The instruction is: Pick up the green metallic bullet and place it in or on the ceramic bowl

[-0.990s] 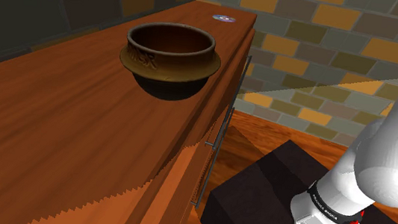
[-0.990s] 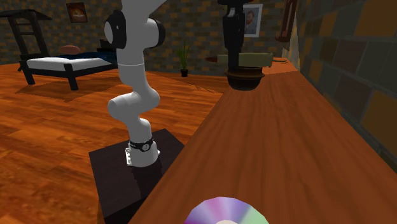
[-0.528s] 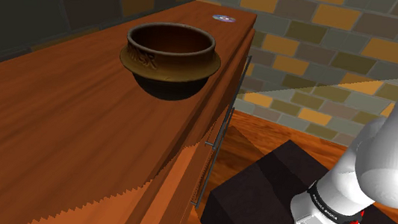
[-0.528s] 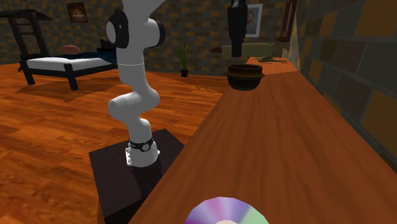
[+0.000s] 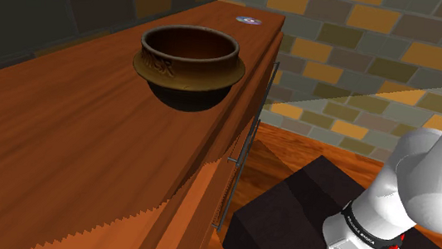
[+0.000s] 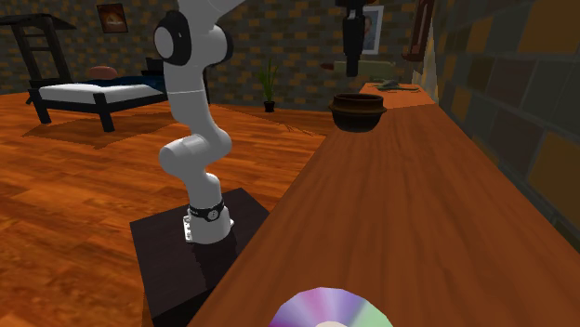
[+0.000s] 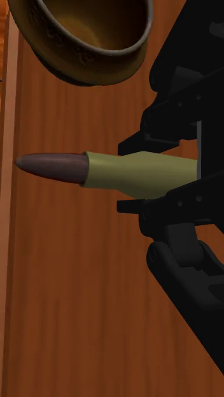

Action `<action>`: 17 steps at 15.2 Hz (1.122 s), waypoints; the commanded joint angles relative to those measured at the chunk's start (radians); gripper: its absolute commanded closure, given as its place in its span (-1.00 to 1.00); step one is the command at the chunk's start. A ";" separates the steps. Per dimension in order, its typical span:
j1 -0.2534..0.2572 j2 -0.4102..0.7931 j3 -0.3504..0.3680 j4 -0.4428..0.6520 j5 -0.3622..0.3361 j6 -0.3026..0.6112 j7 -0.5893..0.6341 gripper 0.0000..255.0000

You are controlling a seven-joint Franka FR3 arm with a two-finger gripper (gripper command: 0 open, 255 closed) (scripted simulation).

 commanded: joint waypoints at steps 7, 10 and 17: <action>0.089 -0.035 0.113 -0.042 0.002 0.014 0.204 1.00; 0.123 -0.028 0.160 -0.033 0.000 0.015 0.284 1.00; 0.179 -0.015 0.233 -0.048 -0.005 0.046 0.411 1.00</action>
